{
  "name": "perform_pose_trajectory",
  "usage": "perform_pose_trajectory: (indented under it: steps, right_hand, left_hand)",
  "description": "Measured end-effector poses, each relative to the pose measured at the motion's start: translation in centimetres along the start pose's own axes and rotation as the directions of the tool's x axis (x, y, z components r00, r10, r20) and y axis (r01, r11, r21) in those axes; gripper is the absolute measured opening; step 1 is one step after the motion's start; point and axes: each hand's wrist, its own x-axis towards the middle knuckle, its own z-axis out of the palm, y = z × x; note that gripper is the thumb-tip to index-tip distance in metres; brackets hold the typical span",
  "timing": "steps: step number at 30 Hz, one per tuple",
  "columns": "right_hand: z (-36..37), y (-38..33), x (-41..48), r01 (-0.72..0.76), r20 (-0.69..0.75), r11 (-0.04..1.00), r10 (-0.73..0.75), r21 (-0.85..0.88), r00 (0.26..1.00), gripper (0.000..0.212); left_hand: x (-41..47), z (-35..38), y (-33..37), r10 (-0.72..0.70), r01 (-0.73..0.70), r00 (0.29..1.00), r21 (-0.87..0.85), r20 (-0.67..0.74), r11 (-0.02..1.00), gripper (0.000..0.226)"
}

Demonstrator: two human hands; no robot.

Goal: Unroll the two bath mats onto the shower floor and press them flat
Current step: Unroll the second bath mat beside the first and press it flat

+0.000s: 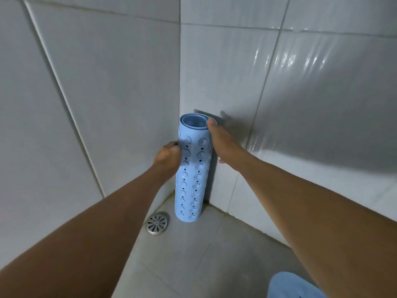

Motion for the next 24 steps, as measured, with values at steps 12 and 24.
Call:
perform_pose_trajectory:
  steps: [12, 24]
  right_hand:
    - [-3.7, -0.6, -3.5, -0.427, 0.378, 0.855, 0.306, 0.294, 0.874, 0.052]
    - [-6.7, 4.8, -11.3, -0.544, 0.477, 0.754, 0.35, 0.367, 0.806, 0.041]
  left_hand:
    - [-5.0, -2.7, 0.5, -0.294, 0.512, 0.835, -0.46, 0.465, 0.725, 0.036]
    - [-12.8, 0.4, -0.8, -0.32, 0.593, 0.802, -0.608, 0.505, 0.527, 0.003]
